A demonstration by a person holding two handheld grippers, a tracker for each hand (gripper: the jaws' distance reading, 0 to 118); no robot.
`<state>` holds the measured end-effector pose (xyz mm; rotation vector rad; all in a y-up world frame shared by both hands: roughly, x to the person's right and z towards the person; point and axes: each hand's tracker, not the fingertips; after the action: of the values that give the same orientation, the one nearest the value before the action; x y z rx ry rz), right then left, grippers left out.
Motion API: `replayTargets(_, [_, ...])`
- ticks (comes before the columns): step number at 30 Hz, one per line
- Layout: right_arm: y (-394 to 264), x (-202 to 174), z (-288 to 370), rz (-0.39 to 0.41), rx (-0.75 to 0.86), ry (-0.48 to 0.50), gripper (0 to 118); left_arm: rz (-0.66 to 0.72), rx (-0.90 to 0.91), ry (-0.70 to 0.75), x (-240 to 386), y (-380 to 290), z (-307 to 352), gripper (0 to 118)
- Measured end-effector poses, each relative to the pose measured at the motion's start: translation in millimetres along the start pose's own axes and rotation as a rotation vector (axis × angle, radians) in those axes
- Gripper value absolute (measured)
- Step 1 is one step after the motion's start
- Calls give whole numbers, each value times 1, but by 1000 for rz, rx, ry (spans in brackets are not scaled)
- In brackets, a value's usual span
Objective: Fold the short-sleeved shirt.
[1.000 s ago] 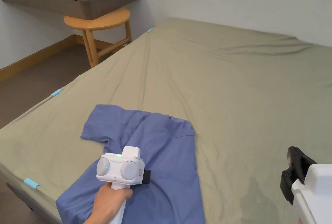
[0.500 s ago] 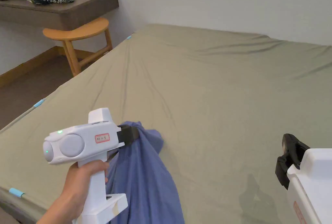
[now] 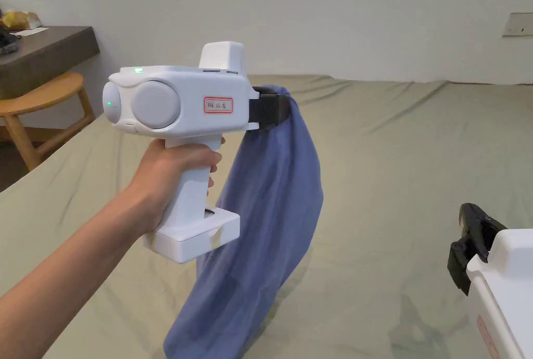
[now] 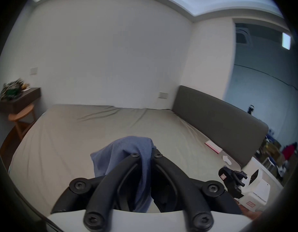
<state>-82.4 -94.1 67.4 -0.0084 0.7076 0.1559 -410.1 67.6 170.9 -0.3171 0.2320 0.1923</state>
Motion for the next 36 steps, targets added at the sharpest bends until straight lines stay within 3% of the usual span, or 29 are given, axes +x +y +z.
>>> replayTargets(5, [-2, 40, 15, 17, -8, -90, 1, -38, -47, -123, 57, -8, -55, 8])
replayTargets(14, [-18, 83, 27, 12, -53, -199, 1, -9, -363, -193, 96, -121, -161, 8])
replayTargets(22, [-39, 86, 17, -15, -107, -201, 1, -49, -733, -49, 95, -278, -236, 8])
replayTargets(24, [-43, 85, 15, -18, -117, -196, 1, -54, -783, -3, 91, -302, -242, 8])
replayTargets(27, [-48, 82, 10, -21, -139, -190, 1, 4, -716, -4, 89, -297, -240, 9])
replayTargets(29, [-48, 82, 10, -29, -146, -186, 1, 2, -717, -5, 91, -288, -235, 22])
replayTargets(32, [-42, 80, 13, -40, -132, -186, 1, -4, -582, -20, 95, -264, -206, 104])
replayTargets(33, [-38, 79, 14, -40, -124, -185, 1, 5, -541, -5, 95, -255, -197, 118])
replayTargets(36, [-24, 77, 19, -34, -87, -183, 1, 53, -379, -9, 89, -222, -157, 113])
